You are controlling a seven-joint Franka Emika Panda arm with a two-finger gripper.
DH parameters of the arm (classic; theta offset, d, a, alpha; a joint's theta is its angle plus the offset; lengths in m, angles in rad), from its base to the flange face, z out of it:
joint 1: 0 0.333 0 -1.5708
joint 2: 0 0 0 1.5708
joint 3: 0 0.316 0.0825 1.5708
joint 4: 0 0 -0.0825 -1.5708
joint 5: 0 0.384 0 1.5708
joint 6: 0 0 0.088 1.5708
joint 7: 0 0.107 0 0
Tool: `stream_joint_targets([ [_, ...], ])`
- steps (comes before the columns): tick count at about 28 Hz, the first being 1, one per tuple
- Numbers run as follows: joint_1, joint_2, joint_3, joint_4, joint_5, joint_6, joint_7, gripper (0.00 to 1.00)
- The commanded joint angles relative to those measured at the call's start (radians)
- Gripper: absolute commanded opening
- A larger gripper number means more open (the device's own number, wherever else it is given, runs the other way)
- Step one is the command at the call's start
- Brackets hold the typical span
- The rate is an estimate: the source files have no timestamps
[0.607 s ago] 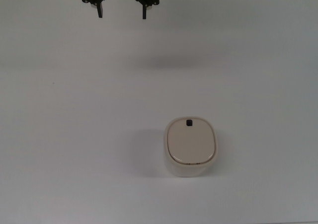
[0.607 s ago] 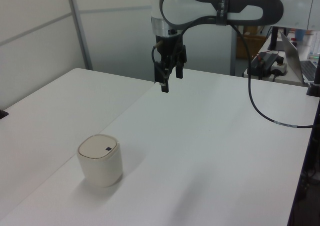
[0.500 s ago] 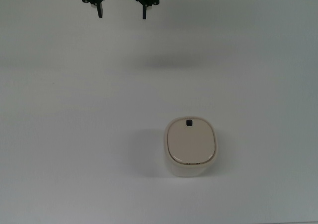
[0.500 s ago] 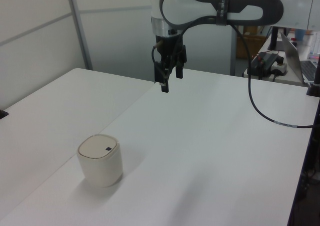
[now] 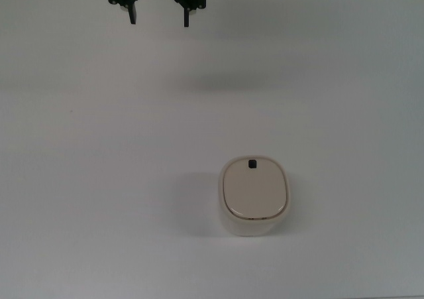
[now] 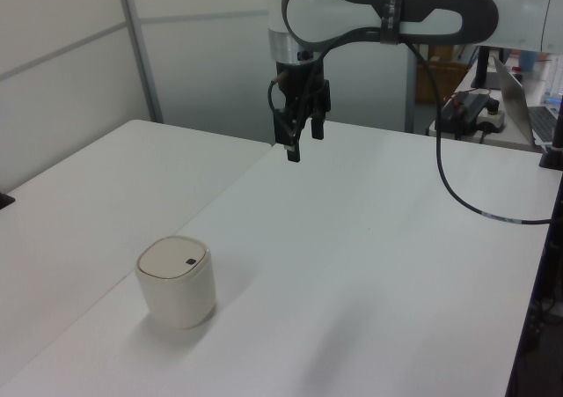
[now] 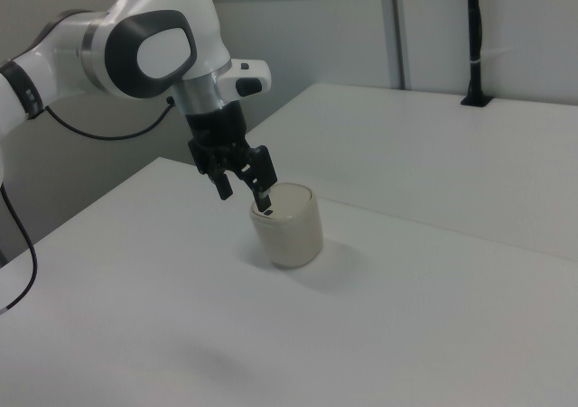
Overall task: Open the trash can
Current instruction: 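Move the gripper toward the cream trash can and lower it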
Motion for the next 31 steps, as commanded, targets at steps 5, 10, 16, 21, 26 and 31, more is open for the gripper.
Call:
stream_joint_targets([
  [5, 0.005, -0.010, -0.002, -0.024, 0.020, 0.041, 0.028, 0.00],
  [10, 0.005, -0.010, -0.002, -0.024, 0.021, 0.041, 0.015, 0.00],
  [16, 0.005, -0.010, -0.002, -0.024, 0.021, 0.040, 0.015, 0.00],
  [21, 0.005, -0.007, -0.002, -0.024, 0.024, 0.041, 0.015, 0.00],
  [26, 0.005, 0.015, -0.002, -0.023, 0.062, 0.047, 0.011, 0.00],
  [31, 0.004, 0.029, -0.002, -0.029, 0.130, 0.156, -0.032, 0.00],
])
